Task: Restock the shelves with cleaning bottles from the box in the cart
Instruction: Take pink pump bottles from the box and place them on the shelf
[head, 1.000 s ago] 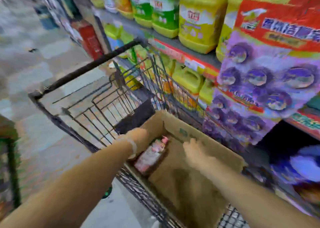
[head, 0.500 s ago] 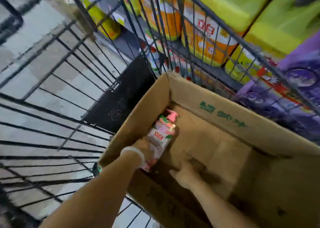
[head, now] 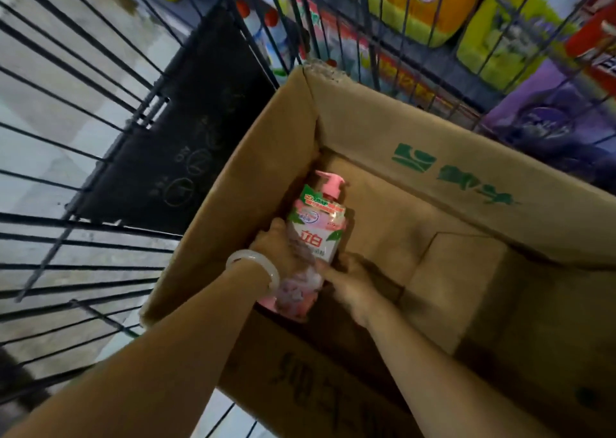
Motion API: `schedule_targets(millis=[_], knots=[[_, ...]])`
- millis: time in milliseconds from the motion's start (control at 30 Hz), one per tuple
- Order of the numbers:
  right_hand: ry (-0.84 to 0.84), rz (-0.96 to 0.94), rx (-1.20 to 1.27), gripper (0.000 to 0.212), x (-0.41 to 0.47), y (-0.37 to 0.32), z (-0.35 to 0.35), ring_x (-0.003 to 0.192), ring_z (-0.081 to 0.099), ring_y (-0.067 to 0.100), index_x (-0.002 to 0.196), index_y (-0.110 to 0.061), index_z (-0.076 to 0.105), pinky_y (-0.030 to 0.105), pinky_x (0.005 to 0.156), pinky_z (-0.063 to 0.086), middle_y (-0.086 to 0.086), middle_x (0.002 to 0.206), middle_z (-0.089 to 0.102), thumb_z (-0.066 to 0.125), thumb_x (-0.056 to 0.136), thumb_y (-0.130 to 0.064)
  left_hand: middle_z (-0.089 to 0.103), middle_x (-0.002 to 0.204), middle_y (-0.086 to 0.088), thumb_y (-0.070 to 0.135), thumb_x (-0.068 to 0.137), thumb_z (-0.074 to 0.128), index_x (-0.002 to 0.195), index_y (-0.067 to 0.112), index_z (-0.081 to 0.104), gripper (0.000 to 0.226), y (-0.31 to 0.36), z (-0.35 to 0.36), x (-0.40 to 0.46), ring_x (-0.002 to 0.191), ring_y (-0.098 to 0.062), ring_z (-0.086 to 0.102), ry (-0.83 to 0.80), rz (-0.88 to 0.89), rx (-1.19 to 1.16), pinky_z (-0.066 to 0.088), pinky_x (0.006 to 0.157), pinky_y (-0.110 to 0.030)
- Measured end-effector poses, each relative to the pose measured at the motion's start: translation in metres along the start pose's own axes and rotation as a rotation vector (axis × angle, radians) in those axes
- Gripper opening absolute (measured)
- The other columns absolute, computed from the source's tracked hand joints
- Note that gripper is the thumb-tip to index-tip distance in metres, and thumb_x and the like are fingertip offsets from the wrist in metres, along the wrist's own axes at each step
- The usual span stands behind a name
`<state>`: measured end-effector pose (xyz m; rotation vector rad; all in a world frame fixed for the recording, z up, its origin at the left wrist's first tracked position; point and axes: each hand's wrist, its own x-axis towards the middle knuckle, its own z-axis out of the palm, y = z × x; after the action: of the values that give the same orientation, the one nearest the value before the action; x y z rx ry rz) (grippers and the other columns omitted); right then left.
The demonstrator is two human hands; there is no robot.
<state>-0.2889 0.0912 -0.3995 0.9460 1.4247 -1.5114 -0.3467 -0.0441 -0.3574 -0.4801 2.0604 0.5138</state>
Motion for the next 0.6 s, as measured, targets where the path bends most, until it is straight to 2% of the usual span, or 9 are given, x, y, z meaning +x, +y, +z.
schedule_targets(millis=[67, 100, 167, 233, 300, 400, 467, 533, 600], knots=[[0.008, 0.057, 0.06, 0.074, 0.003, 0.001, 0.0, 0.111, 0.06, 0.02, 0.132, -0.018, 0.047, 0.035, 0.092, 0.047, 0.003, 0.125, 0.062, 0.077, 0.07, -0.044, 0.046, 0.126, -0.012, 0.035, 0.07, 0.077, 0.118, 0.02, 0.035, 0.065, 0.004, 0.002, 0.0, 0.118, -0.035, 0.049, -0.001, 0.026, 0.052, 0.043, 0.1, -0.052], [-0.001, 0.06, 0.11, 0.072, 0.006, 0.001, 0.0, 0.108, 0.063, 0.021, 0.132, -0.017, 0.049, 0.038, 0.095, 0.048, 0.004, 0.122, 0.065, 0.078, 0.071, -0.041, 0.044, 0.128, -0.012, 0.033, 0.071, 0.077, 0.121, 0.018, 0.034, 0.068, 0.005, 0.003, 0.001, 0.12, -0.035, 0.047, -0.023, 0.025, 0.07, 0.042, 0.101, -0.051], [-0.004, 0.057, 0.191, 0.053, 0.006, 0.001, -0.004, 0.097, 0.067, 0.019, 0.124, -0.014, 0.056, 0.037, 0.088, 0.052, 0.006, 0.115, 0.069, 0.075, 0.077, -0.029, 0.049, 0.127, -0.012, 0.028, 0.074, 0.077, 0.126, 0.015, 0.031, 0.071, 0.011, 0.003, 0.003, 0.119, -0.032, 0.051, -0.09, 0.008, 0.052, 0.043, 0.101, -0.049], [-0.024, 0.061, 0.222, 0.031, 0.001, 0.001, -0.008, 0.087, 0.066, 0.013, 0.11, -0.016, 0.061, 0.028, 0.07, 0.05, 0.004, 0.109, 0.07, 0.072, 0.081, -0.02, 0.052, 0.127, -0.008, 0.028, 0.072, 0.078, 0.131, 0.014, 0.029, 0.078, 0.012, 0.003, 0.005, 0.117, -0.029, 0.054, -0.168, -0.004, 0.044, 0.044, 0.101, -0.046], [-0.03, 0.077, 0.243, 0.023, -0.006, 0.0, -0.012, 0.081, 0.062, 0.009, 0.103, -0.018, 0.06, 0.025, 0.062, 0.044, 0.001, 0.103, 0.068, 0.07, 0.082, -0.014, 0.055, 0.127, -0.004, 0.036, 0.058, 0.084, 0.129, 0.017, 0.038, 0.087, 0.011, 0.006, 0.007, 0.115, -0.028, 0.055, -0.179, -0.012, 0.034, 0.046, 0.099, -0.046], [-0.003, 0.125, 0.266, 0.048, -0.02, -0.006, -0.018, 0.084, 0.062, 0.013, 0.123, -0.014, 0.053, 0.029, 0.066, 0.043, 0.003, 0.114, 0.066, 0.073, 0.079, -0.017, 0.061, 0.121, 0.0, 0.03, 0.06, 0.087, 0.118, 0.012, 0.053, 0.07, 0.01, 0.01, 0.003, 0.109, -0.025, 0.06, -0.206, -0.002, -0.068, 0.05, 0.092, -0.038], [0.018, 0.139, 0.258, 0.065, -0.031, -0.008, -0.025, 0.093, 0.06, 0.018, 0.133, -0.015, 0.046, 0.034, 0.076, 0.043, 0.005, 0.122, 0.064, 0.077, 0.076, -0.023, 0.063, 0.116, -0.001, 0.022, 0.063, 0.086, 0.115, 0.011, 0.055, 0.061, 0.017, 0.007, -0.01, 0.105, -0.025, 0.062, -0.241, 0.001, -0.147, 0.052, 0.08, -0.033], [0.025, 0.118, 0.262, 0.068, -0.049, -0.013, -0.034, 0.09, 0.059, 0.017, 0.134, -0.015, 0.044, 0.036, 0.077, 0.042, 0.005, 0.122, 0.063, 0.078, 0.075, -0.021, 0.064, 0.107, -0.003, 0.018, 0.061, 0.088, 0.11, 0.011, 0.053, 0.06, 0.026, 0.0, -0.027, 0.1, -0.024, 0.063, -0.247, 0.028, -0.177, 0.054, 0.074, -0.033], [0.026, 0.073, 0.265, 0.067, -0.07, -0.018, -0.043, 0.086, 0.06, 0.015, 0.133, -0.015, 0.045, 0.034, 0.072, 0.044, 0.004, 0.117, 0.065, 0.078, 0.075, -0.017, 0.062, 0.11, -0.003, 0.018, 0.058, 0.089, 0.117, 0.009, 0.048, 0.072, 0.034, -0.006, -0.046, 0.105, -0.025, 0.06, -0.234, 0.07, -0.194, 0.052, 0.086, -0.038]])
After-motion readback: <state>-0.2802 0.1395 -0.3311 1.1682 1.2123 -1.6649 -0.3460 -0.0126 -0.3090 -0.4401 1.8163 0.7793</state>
